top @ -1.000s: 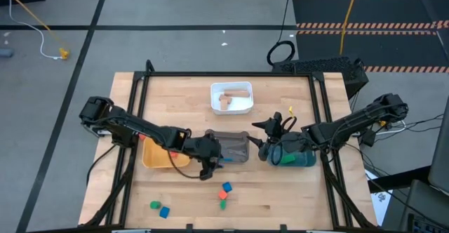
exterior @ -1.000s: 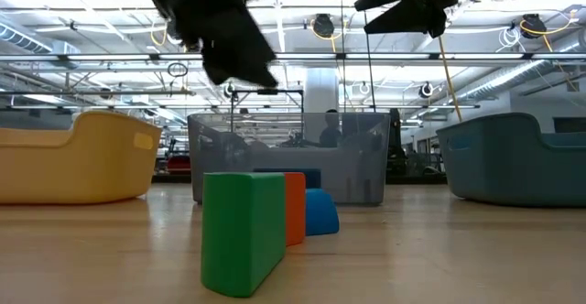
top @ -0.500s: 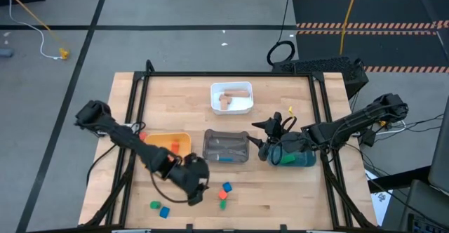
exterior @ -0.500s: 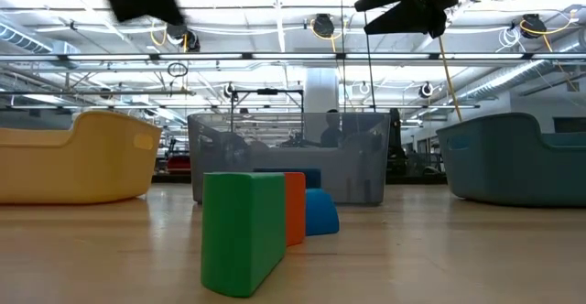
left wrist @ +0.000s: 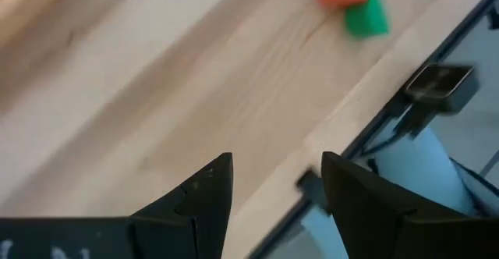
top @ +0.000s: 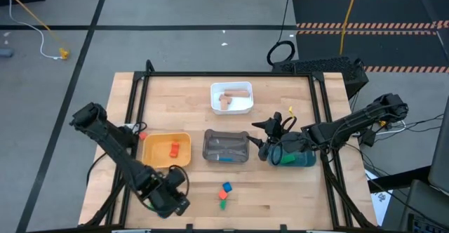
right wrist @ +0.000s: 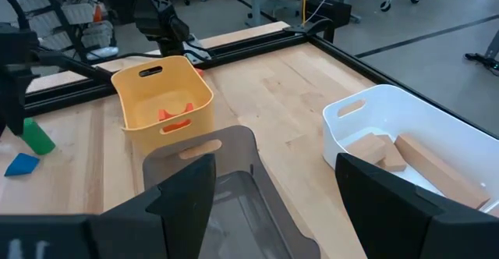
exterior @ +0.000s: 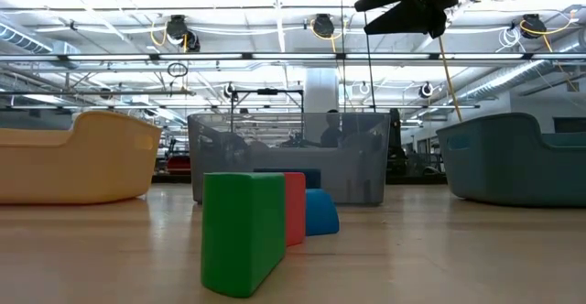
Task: Sort & place blocks by color
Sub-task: Put the left green cylindrical block into the dark blue bin
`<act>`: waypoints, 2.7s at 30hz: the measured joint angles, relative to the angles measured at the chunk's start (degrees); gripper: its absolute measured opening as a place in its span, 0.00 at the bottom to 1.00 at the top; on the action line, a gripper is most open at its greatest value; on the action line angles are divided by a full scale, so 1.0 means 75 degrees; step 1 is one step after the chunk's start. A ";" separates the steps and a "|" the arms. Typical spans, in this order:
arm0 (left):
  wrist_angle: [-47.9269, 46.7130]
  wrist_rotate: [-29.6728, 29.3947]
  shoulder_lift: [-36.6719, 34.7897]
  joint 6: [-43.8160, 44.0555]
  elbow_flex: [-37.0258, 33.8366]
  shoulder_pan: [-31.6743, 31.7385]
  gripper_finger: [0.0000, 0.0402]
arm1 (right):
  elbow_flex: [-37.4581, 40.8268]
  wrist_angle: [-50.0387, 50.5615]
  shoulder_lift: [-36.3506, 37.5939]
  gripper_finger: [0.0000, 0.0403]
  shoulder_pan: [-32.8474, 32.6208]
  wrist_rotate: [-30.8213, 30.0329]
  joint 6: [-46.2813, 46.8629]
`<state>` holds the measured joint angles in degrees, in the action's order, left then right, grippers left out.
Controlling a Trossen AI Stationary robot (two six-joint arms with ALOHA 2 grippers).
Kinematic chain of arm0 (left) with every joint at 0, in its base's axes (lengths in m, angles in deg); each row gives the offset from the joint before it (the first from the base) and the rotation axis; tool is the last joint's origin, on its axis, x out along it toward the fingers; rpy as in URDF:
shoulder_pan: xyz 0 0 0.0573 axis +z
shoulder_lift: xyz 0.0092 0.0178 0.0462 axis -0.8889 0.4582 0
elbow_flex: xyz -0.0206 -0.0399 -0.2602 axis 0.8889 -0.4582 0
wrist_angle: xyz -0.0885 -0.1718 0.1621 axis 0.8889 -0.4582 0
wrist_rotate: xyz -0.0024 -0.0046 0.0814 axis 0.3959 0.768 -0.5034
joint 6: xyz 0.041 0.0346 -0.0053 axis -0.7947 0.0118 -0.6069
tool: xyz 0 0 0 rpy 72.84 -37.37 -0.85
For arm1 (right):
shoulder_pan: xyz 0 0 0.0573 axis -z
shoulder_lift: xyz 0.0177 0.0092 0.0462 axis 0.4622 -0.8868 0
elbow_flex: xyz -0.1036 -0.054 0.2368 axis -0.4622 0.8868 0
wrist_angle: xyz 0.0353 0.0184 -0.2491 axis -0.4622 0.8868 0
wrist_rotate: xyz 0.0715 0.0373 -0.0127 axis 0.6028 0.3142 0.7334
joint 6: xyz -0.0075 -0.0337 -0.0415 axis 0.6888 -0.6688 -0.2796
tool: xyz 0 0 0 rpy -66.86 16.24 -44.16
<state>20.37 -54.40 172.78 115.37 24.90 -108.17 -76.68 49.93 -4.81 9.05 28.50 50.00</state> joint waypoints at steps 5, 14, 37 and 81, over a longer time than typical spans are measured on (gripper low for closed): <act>-0.0720 0.0295 0.0000 0.1772 0.0000 -0.0682 0.49 | 0.0000 -0.0001 0.0000 0.64 0.0000 0.0000 0.0000; -0.1467 0.0382 0.0000 0.4187 0.0000 -0.1611 0.66 | 0.0000 0.0000 0.0000 0.64 0.0000 0.0002 0.0000; -0.0988 0.0895 0.1213 0.4216 -0.0294 -0.1923 0.75 | 0.0000 0.0000 0.0000 0.64 0.0000 0.0000 0.0000; -0.1942 -0.3774 -0.0947 -0.0612 -0.0291 0.0303 0.32 | 0.0000 -0.0060 0.0000 0.64 0.0000 0.0003 0.0000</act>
<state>5.80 -82.70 165.68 110.78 22.71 -105.90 -76.68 49.48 -4.81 9.05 28.52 50.00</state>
